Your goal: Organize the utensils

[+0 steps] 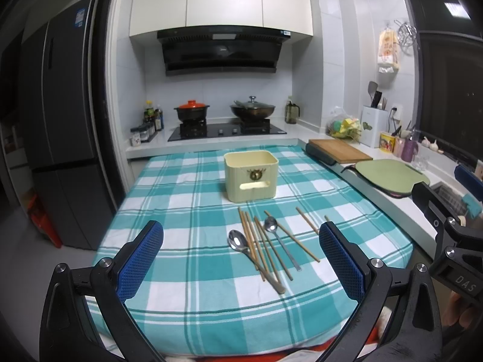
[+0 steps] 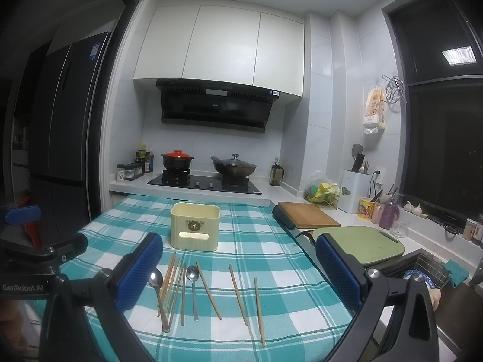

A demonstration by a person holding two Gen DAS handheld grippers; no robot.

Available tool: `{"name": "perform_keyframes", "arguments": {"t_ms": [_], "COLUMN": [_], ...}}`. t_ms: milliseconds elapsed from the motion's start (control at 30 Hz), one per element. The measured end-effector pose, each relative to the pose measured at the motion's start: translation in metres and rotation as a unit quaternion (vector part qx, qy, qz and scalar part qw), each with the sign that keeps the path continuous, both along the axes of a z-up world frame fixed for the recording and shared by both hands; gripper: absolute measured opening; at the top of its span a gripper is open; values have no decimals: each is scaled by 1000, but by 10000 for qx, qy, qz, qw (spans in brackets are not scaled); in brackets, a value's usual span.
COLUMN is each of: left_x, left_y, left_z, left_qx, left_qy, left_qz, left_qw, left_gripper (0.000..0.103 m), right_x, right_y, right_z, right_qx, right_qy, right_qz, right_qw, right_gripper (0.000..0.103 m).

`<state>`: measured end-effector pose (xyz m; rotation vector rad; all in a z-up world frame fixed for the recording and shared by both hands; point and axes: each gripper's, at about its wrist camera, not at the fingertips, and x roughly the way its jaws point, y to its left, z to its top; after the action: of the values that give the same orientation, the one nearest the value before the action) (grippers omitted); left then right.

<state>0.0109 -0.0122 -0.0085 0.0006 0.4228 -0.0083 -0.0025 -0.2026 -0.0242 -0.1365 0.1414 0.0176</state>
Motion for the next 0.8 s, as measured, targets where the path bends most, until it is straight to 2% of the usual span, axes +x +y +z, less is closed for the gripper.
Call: {"name": "perform_keyframes", "arguments": {"t_ms": [800], "left_x": [0], "left_y": [-3], "left_z": [1], "left_qx": [27], "left_qy": [-9], "left_qz": [-36], "left_qw": [10000], "left_gripper": [103], "right_x": [2], "right_y": [-2], "right_z": [2], "right_qx": [-8], "right_qy": [32], "right_qz": [-16], "right_qw": [10000], "right_gripper": [103]}}
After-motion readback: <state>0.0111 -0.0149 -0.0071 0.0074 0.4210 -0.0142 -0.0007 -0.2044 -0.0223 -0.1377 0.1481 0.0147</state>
